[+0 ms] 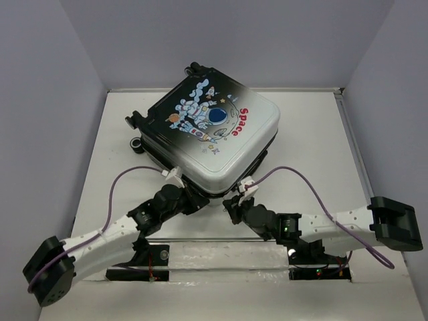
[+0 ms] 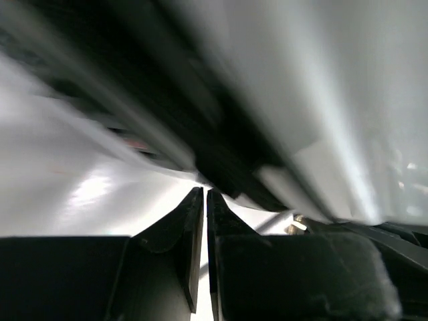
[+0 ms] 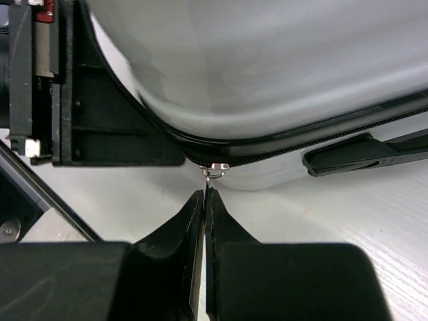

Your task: Pack the luggage

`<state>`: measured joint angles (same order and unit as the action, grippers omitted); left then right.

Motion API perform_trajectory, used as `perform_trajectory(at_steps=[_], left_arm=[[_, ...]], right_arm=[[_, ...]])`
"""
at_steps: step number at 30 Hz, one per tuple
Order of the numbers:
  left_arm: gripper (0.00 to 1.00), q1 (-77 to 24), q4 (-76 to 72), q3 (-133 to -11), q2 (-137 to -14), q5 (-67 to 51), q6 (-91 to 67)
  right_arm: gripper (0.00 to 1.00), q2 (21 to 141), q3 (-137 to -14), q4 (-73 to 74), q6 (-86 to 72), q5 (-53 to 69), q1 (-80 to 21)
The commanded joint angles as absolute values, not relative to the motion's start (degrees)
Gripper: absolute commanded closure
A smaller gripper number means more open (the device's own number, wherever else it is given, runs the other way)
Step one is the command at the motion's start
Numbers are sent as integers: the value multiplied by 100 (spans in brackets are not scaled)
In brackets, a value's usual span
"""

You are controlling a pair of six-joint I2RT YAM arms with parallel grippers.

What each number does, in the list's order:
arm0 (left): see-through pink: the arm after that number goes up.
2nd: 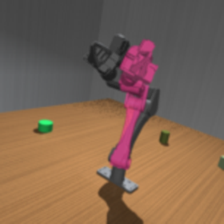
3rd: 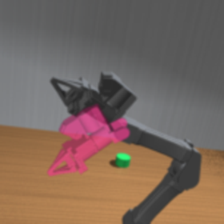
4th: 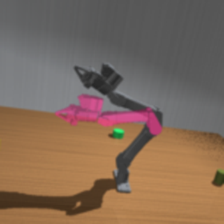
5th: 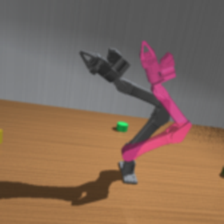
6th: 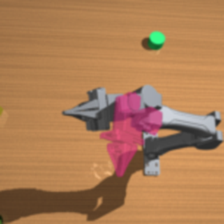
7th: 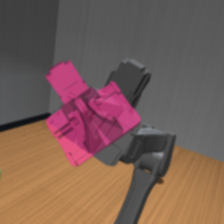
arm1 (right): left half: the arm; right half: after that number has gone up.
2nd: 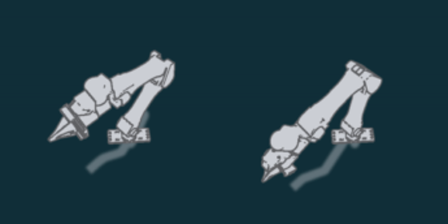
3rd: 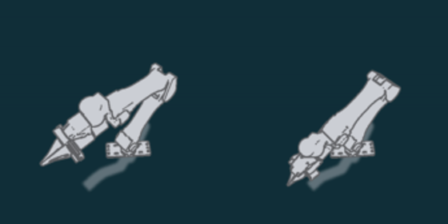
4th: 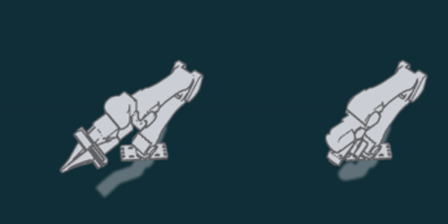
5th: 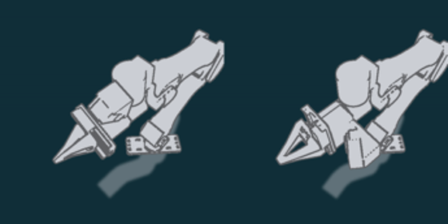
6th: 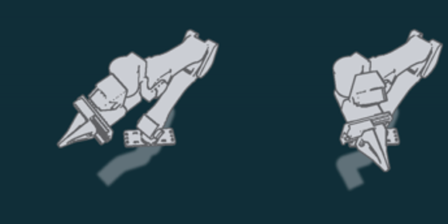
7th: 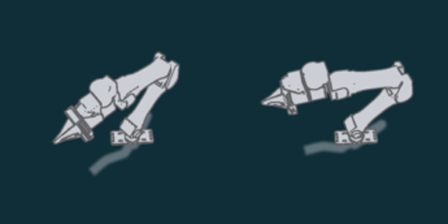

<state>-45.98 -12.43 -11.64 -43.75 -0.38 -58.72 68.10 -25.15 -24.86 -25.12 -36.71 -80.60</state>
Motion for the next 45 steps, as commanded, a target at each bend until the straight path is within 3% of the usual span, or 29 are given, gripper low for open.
perform_trajectory(at_steps=[1, 6, 9, 12, 13, 14, 15, 16, 20, 22, 25, 35, 45], left_arm=[[82, -5254, -2837, -2222, -5254, 668, -5695], [83, -5344, -2998, -2995, -6169, 641, -5433], [82, -5160, -2041, -3313, -5671, 923, -5037], [55, -4800, -418, -3733, -4845, 862, -4414], [29, -4442, 405, -3831, -4399, 740, -4264], [29, -4195, 744, -3919, -4395, 538, -4089], [12, -3618, 1017, -4137, -4038, 127, -3756], [5, -3308, 1524, -4296, -3869, 27, -3579], [2, -1630, 1732, -4903, -4095, -903, -2954], [1, -587, 1365, -5097, -4821, -1562, -2961], [1, 208, 766, -5194, -5377, -2346, -3383], [1, 659, -245, -6300, -7644, -2583, -3867], [1, 659, -580, -6908, -8736, -2698, -4096]], right_arm=[[93, 6810, -3032, -1599, -3198, -2400, -8639], [93, 7530, -3786, -1880, -3435, -3352, -8868], [93, 7638, -3571, -2614, -3647, -3989, -8868], [93, 7638, -3402, -2690, -3796, -4236, -8868], [93, 7577, -3288, -2646, -3919, -4262, -8868], [93, 7541, -3235, -2628, -3972, -4263, -8868], [93, 7463, -3182, -2584, -4042, -4297, -8868], [93, 7418, -3121, -2549, -4060, -4341, -8868], [93, 7207, -3103, -2373, -4034, -4368, -8868], [93, 7155, -3146, -2277, -3990, -4324, -8868], [93, 7137, -3173, -2162, -3990, -4298, -8868], [93, 7075, -3076, -2136, -3990, -4070, -8868], [93, 7031, -3023, -2206, -3955, -3946, -8868]])
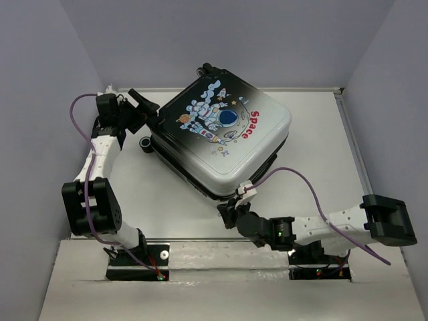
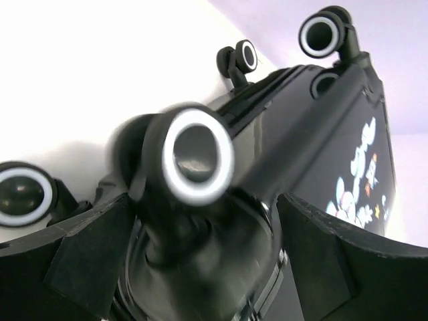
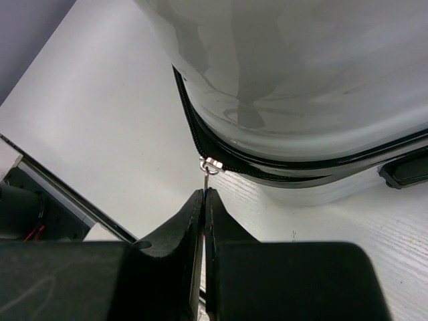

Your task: Pack the luggage

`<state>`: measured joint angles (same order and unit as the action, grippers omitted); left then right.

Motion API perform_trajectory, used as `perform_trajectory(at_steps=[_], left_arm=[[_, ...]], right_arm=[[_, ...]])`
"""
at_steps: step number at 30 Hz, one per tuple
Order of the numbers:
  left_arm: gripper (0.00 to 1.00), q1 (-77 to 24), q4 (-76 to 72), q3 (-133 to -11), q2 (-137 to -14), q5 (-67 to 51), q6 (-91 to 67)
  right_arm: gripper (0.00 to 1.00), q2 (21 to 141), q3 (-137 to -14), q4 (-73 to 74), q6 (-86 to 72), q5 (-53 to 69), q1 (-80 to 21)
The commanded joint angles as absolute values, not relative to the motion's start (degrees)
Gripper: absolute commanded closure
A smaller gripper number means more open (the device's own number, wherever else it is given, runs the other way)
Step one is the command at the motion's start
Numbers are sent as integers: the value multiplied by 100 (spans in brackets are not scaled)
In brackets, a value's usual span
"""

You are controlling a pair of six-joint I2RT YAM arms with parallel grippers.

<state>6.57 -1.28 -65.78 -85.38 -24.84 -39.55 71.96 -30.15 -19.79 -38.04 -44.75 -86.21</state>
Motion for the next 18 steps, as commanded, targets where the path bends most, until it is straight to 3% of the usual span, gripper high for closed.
perform_trajectory(at_steps=[1, 7, 10, 11, 13, 14, 16, 17, 18], left_arm=[[1, 659, -589, -6908, -8780, -2698, -4104], [3, 659, -817, -6864, -8991, -2690, -4306], [14, 659, -1115, -6812, -9035, -2628, -4508], [25, 659, -1316, -6785, -9061, -2628, -4570], [38, 659, -1554, -6663, -9088, -2645, -4745], [62, 659, -1808, -6540, -9097, -2654, -4816], [87, 659, -2256, -6364, -9088, -2724, -5035], [94, 650, -2389, -6268, -9010, -2725, -5080], [94, 633, -2504, -6049, -8948, -2681, -5106]], right_arm=[[93, 7031, -3023, -2197, -3929, -3938, -8868], [93, 6970, -3023, -2189, -3867, -3894, -8868], [93, 6943, -3023, -2162, -3850, -3902, -8868], [93, 6952, -3050, -2153, -3832, -3920, -8868], [93, 6961, -3093, -2118, -3780, -3929, -8868], [93, 6978, -3146, -2109, -3762, -3946, -8868], [93, 7005, -3199, -2066, -3718, -3946, -8868], [93, 7022, -3260, -2065, -3692, -3946, -8868], [93, 7031, -3287, -2057, -3683, -3946, -8868]])
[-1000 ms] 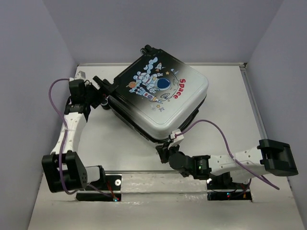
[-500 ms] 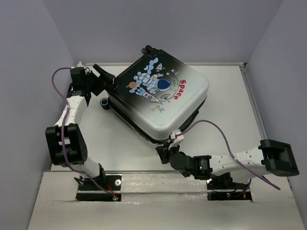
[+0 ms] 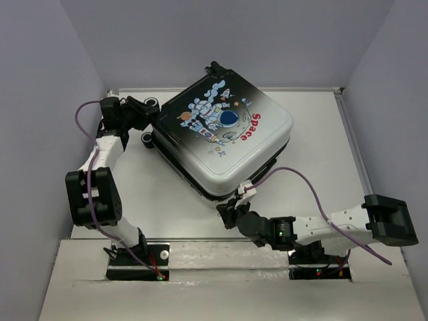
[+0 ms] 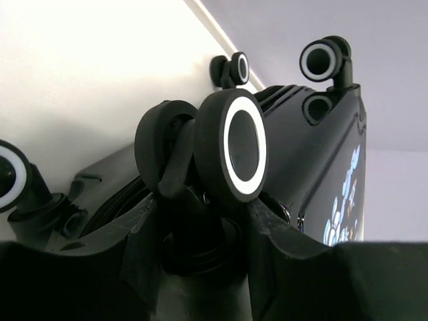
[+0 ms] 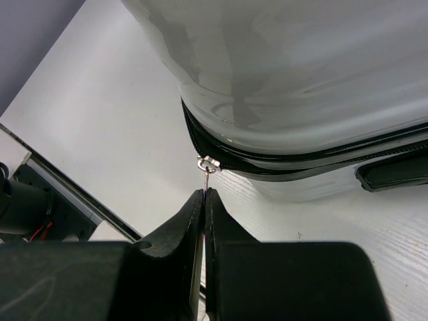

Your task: Pack the luggage

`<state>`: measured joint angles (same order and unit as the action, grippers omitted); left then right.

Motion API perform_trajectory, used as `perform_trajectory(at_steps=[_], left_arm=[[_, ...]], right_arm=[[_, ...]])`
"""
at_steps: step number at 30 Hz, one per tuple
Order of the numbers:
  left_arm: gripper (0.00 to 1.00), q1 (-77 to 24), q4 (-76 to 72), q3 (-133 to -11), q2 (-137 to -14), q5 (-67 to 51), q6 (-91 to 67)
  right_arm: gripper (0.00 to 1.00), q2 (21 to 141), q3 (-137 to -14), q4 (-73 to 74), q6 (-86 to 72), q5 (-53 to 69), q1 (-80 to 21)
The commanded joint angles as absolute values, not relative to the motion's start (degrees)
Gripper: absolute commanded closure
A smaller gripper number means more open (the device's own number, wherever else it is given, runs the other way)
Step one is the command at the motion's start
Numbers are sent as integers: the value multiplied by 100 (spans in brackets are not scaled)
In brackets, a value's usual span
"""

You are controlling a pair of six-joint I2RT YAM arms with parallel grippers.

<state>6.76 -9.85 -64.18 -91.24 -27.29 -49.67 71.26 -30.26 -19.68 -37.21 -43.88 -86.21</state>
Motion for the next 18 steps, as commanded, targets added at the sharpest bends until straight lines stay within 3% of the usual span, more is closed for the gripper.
perform_trajectory(at_steps=[1, 9, 18], left_arm=[[94, 607, -2635, -5925, -8860, -2620, -5115], [94, 466, -3172, -4064, -7314, -1855, -5141], [94, 36, -3138, -2329, -5214, -1837, -5115]], right_arm=[[93, 7066, -3322, -2057, -3683, -3946, -8868], [93, 7838, -4139, -2337, -3226, -3684, -8570], [93, 8604, -5220, -2479, -2804, -2716, -8034]])
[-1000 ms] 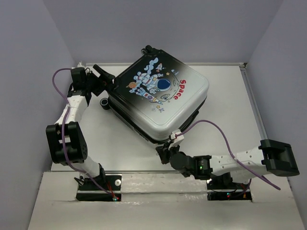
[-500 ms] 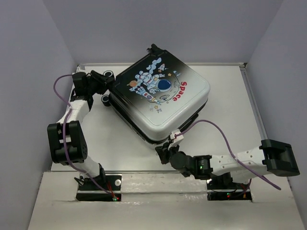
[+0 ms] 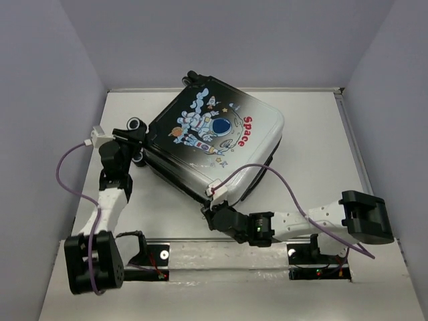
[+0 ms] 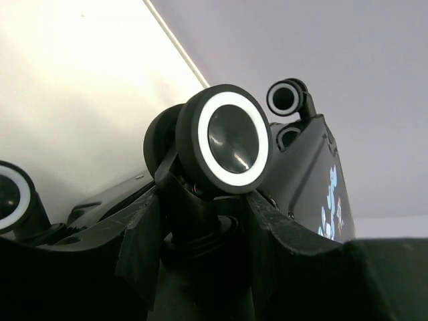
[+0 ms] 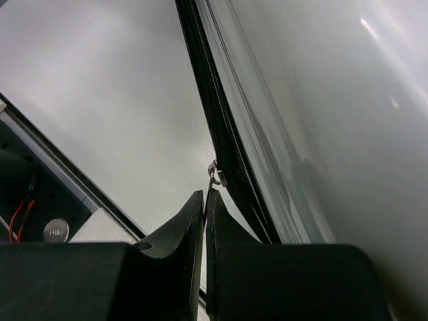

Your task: Pack the luggage

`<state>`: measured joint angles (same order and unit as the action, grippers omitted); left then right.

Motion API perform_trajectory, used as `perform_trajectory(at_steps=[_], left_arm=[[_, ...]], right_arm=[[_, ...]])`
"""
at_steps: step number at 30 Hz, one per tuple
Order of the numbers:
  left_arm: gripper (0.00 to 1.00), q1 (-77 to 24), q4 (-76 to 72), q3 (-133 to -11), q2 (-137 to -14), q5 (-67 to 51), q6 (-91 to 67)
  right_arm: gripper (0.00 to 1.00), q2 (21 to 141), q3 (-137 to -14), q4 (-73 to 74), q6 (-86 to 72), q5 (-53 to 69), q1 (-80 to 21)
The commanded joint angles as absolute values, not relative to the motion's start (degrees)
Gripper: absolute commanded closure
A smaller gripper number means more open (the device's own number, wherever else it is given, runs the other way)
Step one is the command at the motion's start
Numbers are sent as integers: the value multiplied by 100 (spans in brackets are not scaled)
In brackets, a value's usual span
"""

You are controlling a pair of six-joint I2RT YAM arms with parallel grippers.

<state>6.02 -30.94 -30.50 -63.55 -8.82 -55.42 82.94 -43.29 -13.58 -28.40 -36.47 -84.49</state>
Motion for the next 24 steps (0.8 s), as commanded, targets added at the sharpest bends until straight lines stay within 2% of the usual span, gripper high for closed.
perform_trajectory(at_steps=[1, 5, 8, 13, 17, 21, 24], left_arm=[[94, 26, -2903, -1981, -4960, -1924, -5115], [94, -308, -1571, -1530, -3389, -2004, -4669], [94, -360, -699, -1380, -2421, -2320, -4614], [94, -1422, -316, -1230, -1670, -2084, -5106], [94, -2765, -693, -1283, -1941, -1241, -5422], [94, -4593, -1545, -1782, -3238, 451, -5493], [94, -5700, -2089, -2240, -4485, 948, -5371]], right_arm=[[93, 8718, -5343, -2470, -2699, -2516, -8033], [93, 9472, -5949, -2443, -2514, -2092, -8033], [93, 9615, -6082, -2452, -2461, -2100, -7981], [93, 8721, -5144, -2487, -2742, -2294, -7656], [93, 7614, -4028, -2435, -2892, -2285, -7173], [93, 6340, -3000, -1857, -2822, -2154, -6593], [93, 5392, -2629, -1495, -2646, -2039, -6153]])
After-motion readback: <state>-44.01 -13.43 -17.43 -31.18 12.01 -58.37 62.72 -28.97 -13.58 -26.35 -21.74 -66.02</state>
